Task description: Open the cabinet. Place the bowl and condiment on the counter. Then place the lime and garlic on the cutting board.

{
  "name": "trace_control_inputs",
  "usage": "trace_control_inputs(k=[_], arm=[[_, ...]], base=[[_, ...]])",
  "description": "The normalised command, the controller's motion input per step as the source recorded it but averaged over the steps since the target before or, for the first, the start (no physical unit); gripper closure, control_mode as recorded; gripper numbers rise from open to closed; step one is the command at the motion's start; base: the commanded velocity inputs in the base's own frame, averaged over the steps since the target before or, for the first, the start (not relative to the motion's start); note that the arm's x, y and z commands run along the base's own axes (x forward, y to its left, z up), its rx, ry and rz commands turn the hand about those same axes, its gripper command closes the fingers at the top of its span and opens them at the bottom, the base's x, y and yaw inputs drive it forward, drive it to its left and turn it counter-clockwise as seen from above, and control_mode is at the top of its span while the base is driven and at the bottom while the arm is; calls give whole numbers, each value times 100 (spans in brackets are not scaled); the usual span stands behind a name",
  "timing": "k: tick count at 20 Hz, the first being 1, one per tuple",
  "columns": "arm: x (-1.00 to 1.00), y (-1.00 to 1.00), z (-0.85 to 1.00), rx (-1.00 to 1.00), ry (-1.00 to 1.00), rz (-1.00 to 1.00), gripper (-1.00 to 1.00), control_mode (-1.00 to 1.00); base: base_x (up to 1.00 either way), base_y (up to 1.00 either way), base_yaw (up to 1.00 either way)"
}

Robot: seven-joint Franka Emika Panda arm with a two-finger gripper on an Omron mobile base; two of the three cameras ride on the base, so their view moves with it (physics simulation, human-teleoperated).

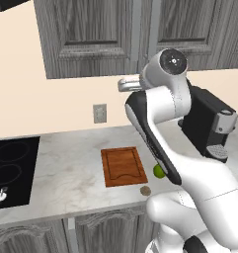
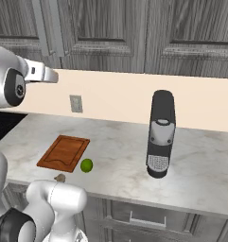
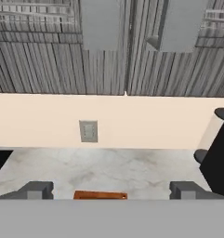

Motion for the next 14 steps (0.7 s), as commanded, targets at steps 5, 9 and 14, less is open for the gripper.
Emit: trace_control_inputs(k=[5,9,14], arm=[[0,13,48,0,-7,-2,-100,-100],[0,13,44,0,-9,-3,-100,-100],[0,3,41,1,-7,-1,-100,-100]], base=[[0,0,0],[0,0,0],[0,0,0]])
